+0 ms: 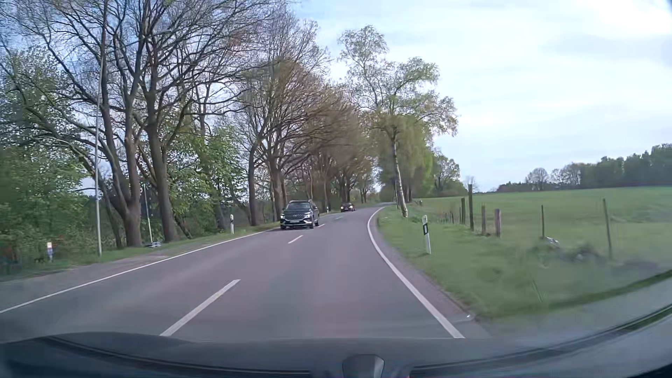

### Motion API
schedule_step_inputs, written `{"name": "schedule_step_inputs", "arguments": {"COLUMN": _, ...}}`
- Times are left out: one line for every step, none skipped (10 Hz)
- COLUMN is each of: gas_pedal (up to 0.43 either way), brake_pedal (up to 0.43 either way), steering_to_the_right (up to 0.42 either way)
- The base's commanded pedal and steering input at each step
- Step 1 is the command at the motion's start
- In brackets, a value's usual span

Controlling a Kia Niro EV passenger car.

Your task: Follow the waypoints while adhering to traffic rules and regulations

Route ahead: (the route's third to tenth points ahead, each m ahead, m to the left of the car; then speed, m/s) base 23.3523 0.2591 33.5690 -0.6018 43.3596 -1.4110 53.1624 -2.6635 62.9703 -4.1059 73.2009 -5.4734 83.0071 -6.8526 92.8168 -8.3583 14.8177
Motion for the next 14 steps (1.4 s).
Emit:
{"name": "schedule_step_inputs", "arguments": {"gas_pedal": 0.177, "brake_pedal": 0.000, "steering_to_the_right": 0.020}}
{"name": "schedule_step_inputs", "arguments": {"gas_pedal": 0.177, "brake_pedal": 0.000, "steering_to_the_right": 0.020}}
{"name": "schedule_step_inputs", "arguments": {"gas_pedal": 0.177, "brake_pedal": 0.000, "steering_to_the_right": 0.019}}
{"name": "schedule_step_inputs", "arguments": {"gas_pedal": 0.177, "brake_pedal": 0.000, "steering_to_the_right": 0.014}}
{"name": "schedule_step_inputs", "arguments": {"gas_pedal": 0.169, "brake_pedal": 0.000, "steering_to_the_right": 0.012}}
{"name": "schedule_step_inputs", "arguments": {"gas_pedal": 0.157, "brake_pedal": 0.000, "steering_to_the_right": 0.012}}
{"name": "schedule_step_inputs", "arguments": {"gas_pedal": 0.138, "brake_pedal": 0.000, "steering_to_the_right": 0.012}}
{"name": "schedule_step_inputs", "arguments": {"gas_pedal": 0.138, "brake_pedal": 0.000, "steering_to_the_right": 0.012}}
{"name": "schedule_step_inputs", "arguments": {"gas_pedal": 0.138, "brake_pedal": 0.000, "steering_to_the_right": 0.011}}
{"name": "schedule_step_inputs", "arguments": {"gas_pedal": 0.138, "brake_pedal": 0.000, "steering_to_the_right": 0.009}}
{"name": "schedule_step_inputs", "arguments": {"gas_pedal": 0.138, "brake_pedal": 0.000, "steering_to_the_right": 0.007}}
{"name": "schedule_step_inputs", "arguments": {"gas_pedal": 0.138, "brake_pedal": 0.000, "steering_to_the_right": 0.005}}
{"name": "schedule_step_inputs", "arguments": {"gas_pedal": 0.138, "brake_pedal": 0.000, "steering_to_the_right": 0.005}}
{"name": "schedule_step_inputs", "arguments": {"gas_pedal": 0.138, "brake_pedal": 0.000, "steering_to_the_right": 0.004}}
